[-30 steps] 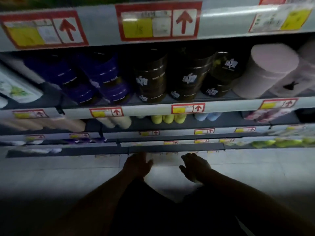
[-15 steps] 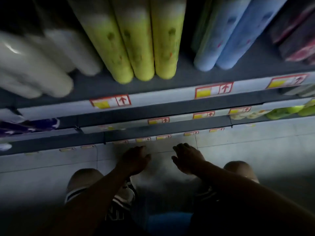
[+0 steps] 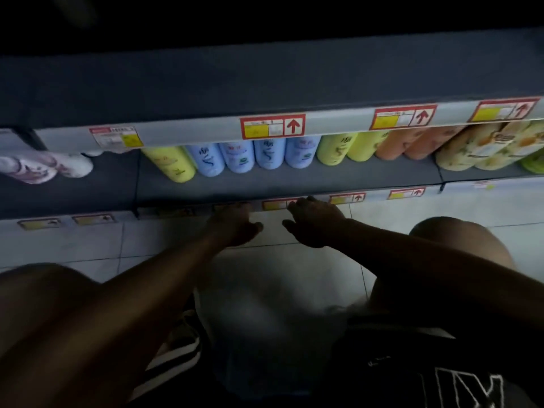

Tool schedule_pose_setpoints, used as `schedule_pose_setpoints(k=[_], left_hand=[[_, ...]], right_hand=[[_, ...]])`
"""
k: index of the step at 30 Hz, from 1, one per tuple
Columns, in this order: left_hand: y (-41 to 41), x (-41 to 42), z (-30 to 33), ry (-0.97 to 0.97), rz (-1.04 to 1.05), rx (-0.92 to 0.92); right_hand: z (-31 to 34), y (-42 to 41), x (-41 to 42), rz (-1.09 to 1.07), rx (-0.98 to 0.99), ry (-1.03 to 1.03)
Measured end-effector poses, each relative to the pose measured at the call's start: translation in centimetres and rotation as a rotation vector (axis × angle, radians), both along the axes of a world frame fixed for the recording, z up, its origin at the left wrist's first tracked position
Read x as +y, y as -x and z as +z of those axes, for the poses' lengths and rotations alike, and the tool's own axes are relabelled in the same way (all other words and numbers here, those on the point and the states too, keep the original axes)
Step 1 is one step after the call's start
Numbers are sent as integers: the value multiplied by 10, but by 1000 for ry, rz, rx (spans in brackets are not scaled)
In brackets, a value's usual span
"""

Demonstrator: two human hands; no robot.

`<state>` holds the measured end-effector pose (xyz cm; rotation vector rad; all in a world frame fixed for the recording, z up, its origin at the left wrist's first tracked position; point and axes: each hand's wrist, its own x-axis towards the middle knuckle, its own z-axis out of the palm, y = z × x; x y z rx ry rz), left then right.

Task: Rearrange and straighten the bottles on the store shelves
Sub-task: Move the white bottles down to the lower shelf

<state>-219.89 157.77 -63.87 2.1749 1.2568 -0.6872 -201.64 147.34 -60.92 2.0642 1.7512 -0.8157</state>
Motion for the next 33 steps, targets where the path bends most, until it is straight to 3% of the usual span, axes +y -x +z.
schedule_pose_setpoints(k=[8,20,33], left_hand=[[33,-36,47,-24,41,-78],[43,-52,97,-169,-82,-106],[38,-18,47,-109,-73,-33]], right_hand=[[43,30,-24,76,-63,-12],[82,42,-45,99,-130,-25],[38,46,13,50,-60,52]])
